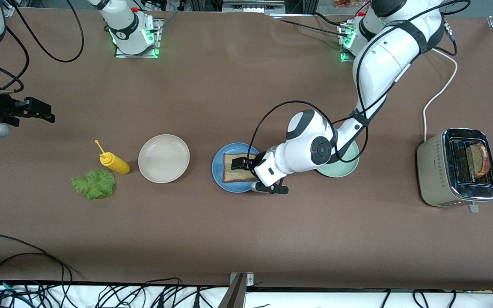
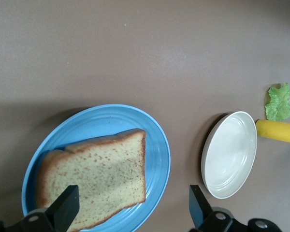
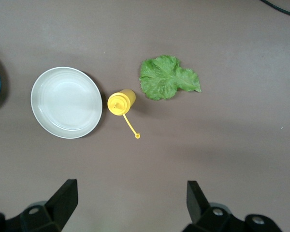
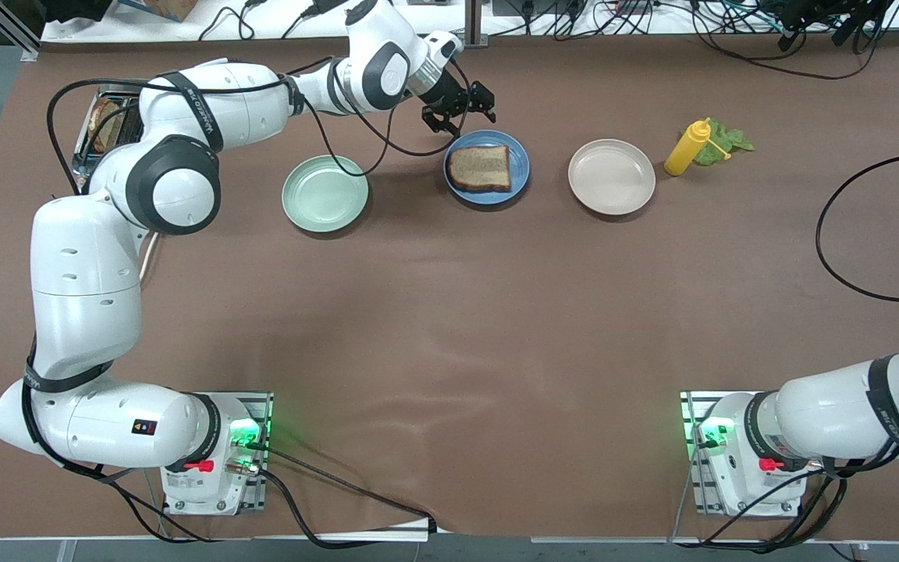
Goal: Make sandwich in blue plate with both arms
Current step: 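Lower the bread onto the blue plate and open the left gripper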
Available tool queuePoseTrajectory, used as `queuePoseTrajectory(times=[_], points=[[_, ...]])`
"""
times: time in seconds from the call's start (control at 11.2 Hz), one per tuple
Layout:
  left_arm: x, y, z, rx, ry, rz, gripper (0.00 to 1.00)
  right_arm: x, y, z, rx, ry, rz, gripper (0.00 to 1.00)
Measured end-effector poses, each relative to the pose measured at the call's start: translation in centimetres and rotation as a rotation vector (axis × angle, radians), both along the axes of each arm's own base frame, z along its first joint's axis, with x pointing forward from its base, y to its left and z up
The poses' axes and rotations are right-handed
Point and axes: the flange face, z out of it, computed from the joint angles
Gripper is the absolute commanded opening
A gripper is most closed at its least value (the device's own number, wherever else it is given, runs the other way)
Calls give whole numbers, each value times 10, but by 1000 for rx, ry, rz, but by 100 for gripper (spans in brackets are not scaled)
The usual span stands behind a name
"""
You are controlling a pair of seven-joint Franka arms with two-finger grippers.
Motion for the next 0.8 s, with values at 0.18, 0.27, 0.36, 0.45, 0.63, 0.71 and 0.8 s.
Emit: queuePoseTrajectory(times=[0.18, 0.27, 0.36, 0.45, 0.63, 0.71, 0.8], points=[[2, 3, 21, 14, -1, -20, 100, 1, 2, -1, 0, -3, 4, 100], [3, 8, 36, 35, -3, -37, 100, 2, 3, -2, 0, -5, 5, 100], [3, 14, 53, 79, -20, -63, 100, 3, 3, -3, 0, -7, 6, 100], [2, 21, 71, 122, -27, -78, 100, 4, 3, -4, -1, -7, 6, 100], [-3, 36, 122, 189, -29, -93, 100, 6, 4, -7, -1, -11, 6, 100], [-6, 48, 148, 229, -31, -101, 100, 7, 4, -8, -1, -13, 6, 100], [-10, 62, 175, 276, -31, -104, 100, 7, 4, -8, -1, -14, 6, 100]])
